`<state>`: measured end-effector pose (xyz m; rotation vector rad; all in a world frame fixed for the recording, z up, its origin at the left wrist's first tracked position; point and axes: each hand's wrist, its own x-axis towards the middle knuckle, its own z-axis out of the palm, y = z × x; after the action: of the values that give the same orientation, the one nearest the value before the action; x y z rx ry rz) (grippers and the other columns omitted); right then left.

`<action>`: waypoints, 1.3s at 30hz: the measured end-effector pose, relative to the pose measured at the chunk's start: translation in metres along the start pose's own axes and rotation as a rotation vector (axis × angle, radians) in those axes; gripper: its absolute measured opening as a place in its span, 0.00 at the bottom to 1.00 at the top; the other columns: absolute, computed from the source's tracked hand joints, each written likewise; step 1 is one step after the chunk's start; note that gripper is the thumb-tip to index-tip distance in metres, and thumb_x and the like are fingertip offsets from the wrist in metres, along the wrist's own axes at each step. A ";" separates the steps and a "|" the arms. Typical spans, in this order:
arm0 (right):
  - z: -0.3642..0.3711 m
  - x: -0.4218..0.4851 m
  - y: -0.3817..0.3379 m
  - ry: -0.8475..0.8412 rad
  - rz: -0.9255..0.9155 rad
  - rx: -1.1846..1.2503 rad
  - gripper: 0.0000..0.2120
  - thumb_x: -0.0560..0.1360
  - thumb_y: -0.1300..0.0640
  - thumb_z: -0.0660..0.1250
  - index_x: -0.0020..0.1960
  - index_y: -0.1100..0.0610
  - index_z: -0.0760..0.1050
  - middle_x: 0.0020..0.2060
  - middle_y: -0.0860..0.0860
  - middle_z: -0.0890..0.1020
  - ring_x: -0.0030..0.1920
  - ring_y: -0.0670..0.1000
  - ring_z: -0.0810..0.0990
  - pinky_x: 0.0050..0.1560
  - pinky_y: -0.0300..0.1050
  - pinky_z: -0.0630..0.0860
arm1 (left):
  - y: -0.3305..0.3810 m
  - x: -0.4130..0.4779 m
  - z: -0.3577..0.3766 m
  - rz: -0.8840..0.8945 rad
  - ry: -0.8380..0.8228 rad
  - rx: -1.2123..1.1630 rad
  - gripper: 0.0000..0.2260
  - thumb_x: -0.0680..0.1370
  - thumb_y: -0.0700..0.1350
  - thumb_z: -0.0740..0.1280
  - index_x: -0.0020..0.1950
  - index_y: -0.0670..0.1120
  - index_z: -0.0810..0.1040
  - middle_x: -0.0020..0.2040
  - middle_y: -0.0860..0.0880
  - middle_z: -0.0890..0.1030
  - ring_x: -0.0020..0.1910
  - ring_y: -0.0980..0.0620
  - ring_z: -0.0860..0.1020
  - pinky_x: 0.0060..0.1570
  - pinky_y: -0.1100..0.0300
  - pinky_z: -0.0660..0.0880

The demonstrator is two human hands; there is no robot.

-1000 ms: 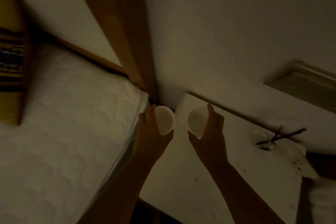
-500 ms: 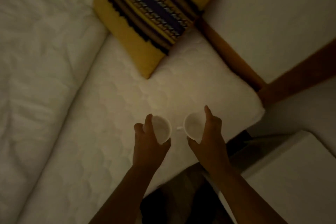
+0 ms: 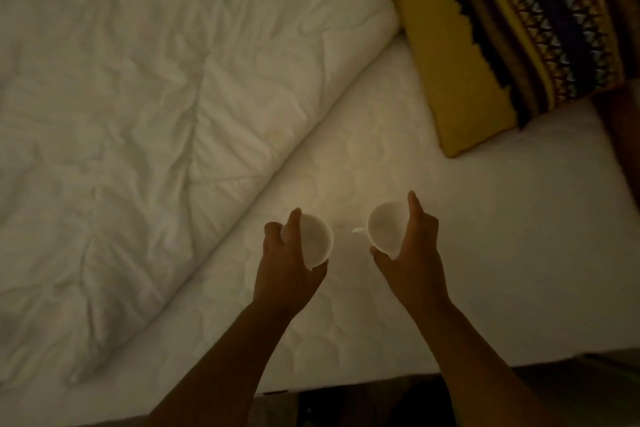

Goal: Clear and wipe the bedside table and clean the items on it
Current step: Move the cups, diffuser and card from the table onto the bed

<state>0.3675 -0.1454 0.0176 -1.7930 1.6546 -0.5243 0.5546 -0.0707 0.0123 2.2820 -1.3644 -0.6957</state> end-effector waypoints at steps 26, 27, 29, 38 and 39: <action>-0.006 -0.023 -0.006 -0.077 0.034 -0.015 0.50 0.67 0.51 0.77 0.77 0.48 0.49 0.72 0.52 0.61 0.68 0.52 0.70 0.59 0.47 0.77 | 0.004 -0.005 -0.030 0.086 -0.103 0.221 0.45 0.66 0.72 0.63 0.76 0.54 0.52 0.74 0.47 0.57 0.74 0.44 0.58 0.70 0.40 0.63; -0.015 -0.028 -0.007 -0.080 0.047 -0.017 0.47 0.68 0.50 0.76 0.77 0.48 0.50 0.71 0.52 0.61 0.68 0.52 0.70 0.59 0.47 0.77 | 0.014 -0.010 -0.034 0.111 -0.101 0.219 0.43 0.67 0.72 0.62 0.75 0.54 0.53 0.74 0.47 0.58 0.74 0.45 0.58 0.70 0.40 0.63; -0.034 -0.040 -0.007 -0.092 0.077 -0.029 0.42 0.70 0.48 0.74 0.76 0.49 0.54 0.72 0.51 0.61 0.68 0.51 0.70 0.60 0.46 0.76 | 0.033 -0.019 -0.038 0.138 -0.117 0.194 0.41 0.68 0.70 0.64 0.74 0.54 0.56 0.73 0.49 0.61 0.74 0.47 0.59 0.70 0.42 0.64; -0.130 -0.108 0.038 0.015 0.279 0.098 0.33 0.73 0.46 0.70 0.73 0.51 0.62 0.71 0.49 0.59 0.68 0.49 0.66 0.65 0.46 0.72 | 0.137 -0.060 -0.010 0.476 -0.319 0.158 0.27 0.73 0.61 0.67 0.69 0.56 0.65 0.64 0.56 0.74 0.63 0.56 0.72 0.63 0.56 0.73; -0.139 -0.119 0.048 0.039 0.308 0.118 0.32 0.73 0.46 0.70 0.73 0.50 0.62 0.71 0.48 0.58 0.67 0.49 0.66 0.65 0.47 0.72 | 0.149 -0.066 -0.001 0.515 -0.355 0.175 0.27 0.74 0.61 0.66 0.70 0.56 0.64 0.63 0.56 0.74 0.62 0.56 0.72 0.62 0.56 0.74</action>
<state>0.2234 -0.0541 0.0999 -1.4185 1.8434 -0.5071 0.4245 -0.0790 0.1107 1.8464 -2.1459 -0.8483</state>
